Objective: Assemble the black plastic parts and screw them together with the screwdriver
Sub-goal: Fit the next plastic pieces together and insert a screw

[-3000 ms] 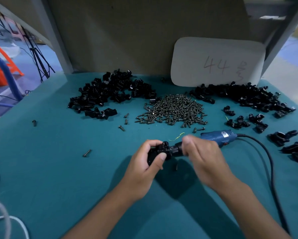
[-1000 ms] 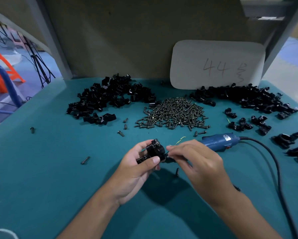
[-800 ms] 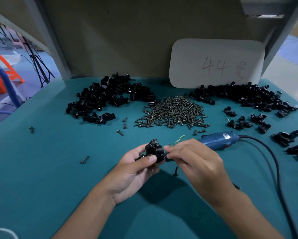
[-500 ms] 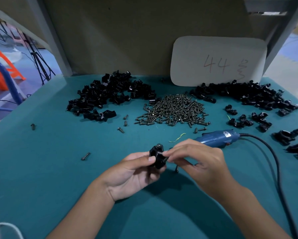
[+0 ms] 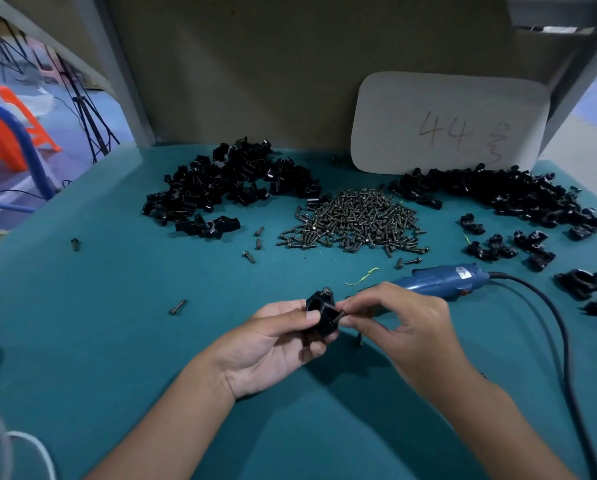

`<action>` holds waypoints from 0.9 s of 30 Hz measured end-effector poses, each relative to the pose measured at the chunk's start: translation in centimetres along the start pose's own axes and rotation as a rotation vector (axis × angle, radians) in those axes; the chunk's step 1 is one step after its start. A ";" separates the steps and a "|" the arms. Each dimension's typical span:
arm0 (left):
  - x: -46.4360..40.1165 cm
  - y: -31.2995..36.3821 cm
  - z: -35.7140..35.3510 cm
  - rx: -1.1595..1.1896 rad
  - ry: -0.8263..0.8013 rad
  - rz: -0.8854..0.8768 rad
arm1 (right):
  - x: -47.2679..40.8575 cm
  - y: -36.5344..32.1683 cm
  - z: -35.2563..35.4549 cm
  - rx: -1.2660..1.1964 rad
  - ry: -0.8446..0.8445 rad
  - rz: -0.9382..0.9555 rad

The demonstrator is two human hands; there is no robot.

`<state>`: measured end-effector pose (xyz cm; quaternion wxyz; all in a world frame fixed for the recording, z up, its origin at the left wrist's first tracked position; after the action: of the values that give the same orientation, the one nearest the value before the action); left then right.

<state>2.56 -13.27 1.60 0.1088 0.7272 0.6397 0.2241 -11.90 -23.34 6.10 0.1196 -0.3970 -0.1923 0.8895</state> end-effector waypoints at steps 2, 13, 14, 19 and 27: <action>-0.1 0.0 0.0 -0.025 0.012 -0.029 | 0.0 -0.1 -0.2 0.045 -0.012 0.004; -0.3 0.3 0.4 -0.219 0.172 -0.193 | 0.3 0.2 -1.3 0.160 -0.089 -0.053; -0.3 0.4 0.4 -0.204 0.186 -0.211 | 0.3 0.3 -1.3 0.176 -0.130 -0.036; -0.3 0.4 0.3 -0.175 0.187 -0.246 | 0.1 0.3 -1.2 0.226 -0.184 -0.039; -0.3 0.1 0.3 -0.215 0.187 -0.227 | 0.3 -0.6 -1.7 0.391 -0.267 -0.015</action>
<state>2.79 -13.51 1.34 0.1507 0.6104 0.6972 0.3442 -10.75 -22.30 5.10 0.1741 -0.2437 -0.0336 0.9535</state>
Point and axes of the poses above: each hand's wrist, its own x-axis away from the middle knuckle, its own z-axis out of the back of the hand, y = z × x, the point moved 4 cm from there along -x, towards the middle knuckle, and after that the axes turned 11 degrees about x, right-handed, at the moved point
